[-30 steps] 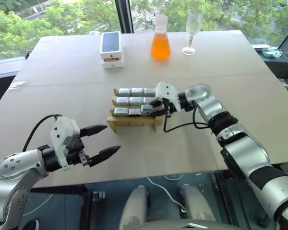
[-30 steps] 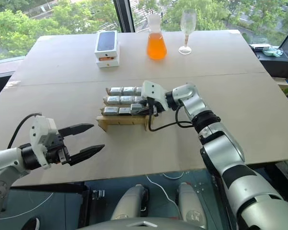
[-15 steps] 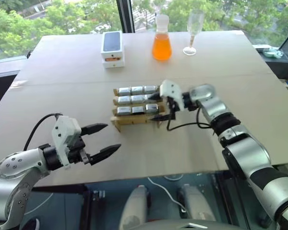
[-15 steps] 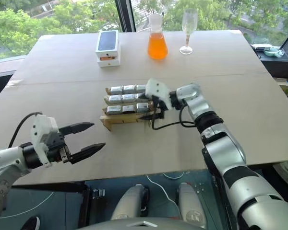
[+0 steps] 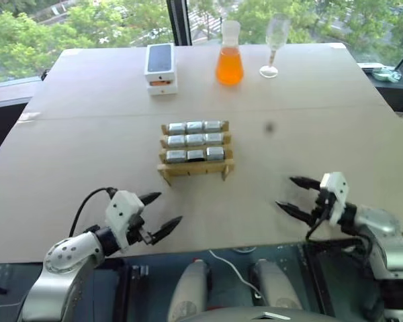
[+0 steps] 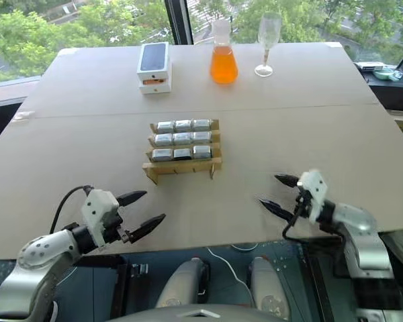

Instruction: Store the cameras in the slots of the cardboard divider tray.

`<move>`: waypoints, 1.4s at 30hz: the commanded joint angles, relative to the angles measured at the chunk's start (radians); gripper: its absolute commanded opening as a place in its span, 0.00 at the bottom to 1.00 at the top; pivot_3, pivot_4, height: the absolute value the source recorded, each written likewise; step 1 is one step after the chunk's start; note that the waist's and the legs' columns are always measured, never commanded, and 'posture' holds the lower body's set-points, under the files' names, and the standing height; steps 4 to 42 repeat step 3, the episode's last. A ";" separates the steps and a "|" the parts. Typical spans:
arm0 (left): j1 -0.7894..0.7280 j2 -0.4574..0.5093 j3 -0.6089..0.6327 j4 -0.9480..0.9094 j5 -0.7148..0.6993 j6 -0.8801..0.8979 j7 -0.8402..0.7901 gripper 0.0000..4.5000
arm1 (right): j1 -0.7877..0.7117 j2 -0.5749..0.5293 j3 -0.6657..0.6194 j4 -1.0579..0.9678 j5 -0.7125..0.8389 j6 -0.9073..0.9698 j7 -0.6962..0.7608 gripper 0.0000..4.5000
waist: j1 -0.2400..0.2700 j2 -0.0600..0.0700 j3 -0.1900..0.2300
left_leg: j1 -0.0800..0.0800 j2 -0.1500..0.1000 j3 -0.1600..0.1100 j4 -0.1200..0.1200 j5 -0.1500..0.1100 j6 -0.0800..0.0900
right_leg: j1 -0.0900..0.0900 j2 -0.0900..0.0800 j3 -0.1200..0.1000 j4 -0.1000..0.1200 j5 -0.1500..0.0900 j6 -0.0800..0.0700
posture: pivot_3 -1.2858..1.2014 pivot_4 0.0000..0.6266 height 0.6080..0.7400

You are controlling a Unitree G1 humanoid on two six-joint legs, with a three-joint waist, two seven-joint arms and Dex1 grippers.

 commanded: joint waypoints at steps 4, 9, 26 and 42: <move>-0.043 -0.009 -0.027 0.082 0.034 -0.124 -0.025 1.00 | 0.054 -0.009 -0.033 -0.031 -0.012 -0.100 -0.074 0.99 | -0.001 0.000 0.000 | 0.004 0.001 0.000 0.001 0.000 0.000 | 0.004 0.002 0.000 0.000 0.000 0.000 | 0.52 0.24 1.00; -0.043 -0.009 -0.027 0.082 0.034 -0.124 -0.025 1.00 | 0.054 -0.009 -0.033 -0.031 -0.012 -0.100 -0.074 0.99 | -0.001 0.000 0.000 | 0.004 0.001 0.000 0.001 0.000 0.000 | 0.004 0.002 0.000 0.000 0.000 0.000 | 0.52 0.24 1.00; -0.043 -0.009 -0.027 0.082 0.034 -0.124 -0.025 1.00 | 0.054 -0.009 -0.033 -0.031 -0.012 -0.100 -0.074 0.99 | -0.001 0.000 0.000 | 0.004 0.001 0.000 0.001 0.000 0.000 | 0.004 0.002 0.000 0.000 0.000 0.000 | 0.52 0.24 1.00; -0.043 -0.009 -0.027 0.082 0.034 -0.124 -0.025 1.00 | 0.054 -0.009 -0.033 -0.031 -0.012 -0.100 -0.074 0.99 | -0.001 0.000 0.000 | 0.004 0.001 0.000 0.001 0.000 0.000 | 0.004 0.002 0.000 0.000 0.000 0.000 | 0.52 0.24 1.00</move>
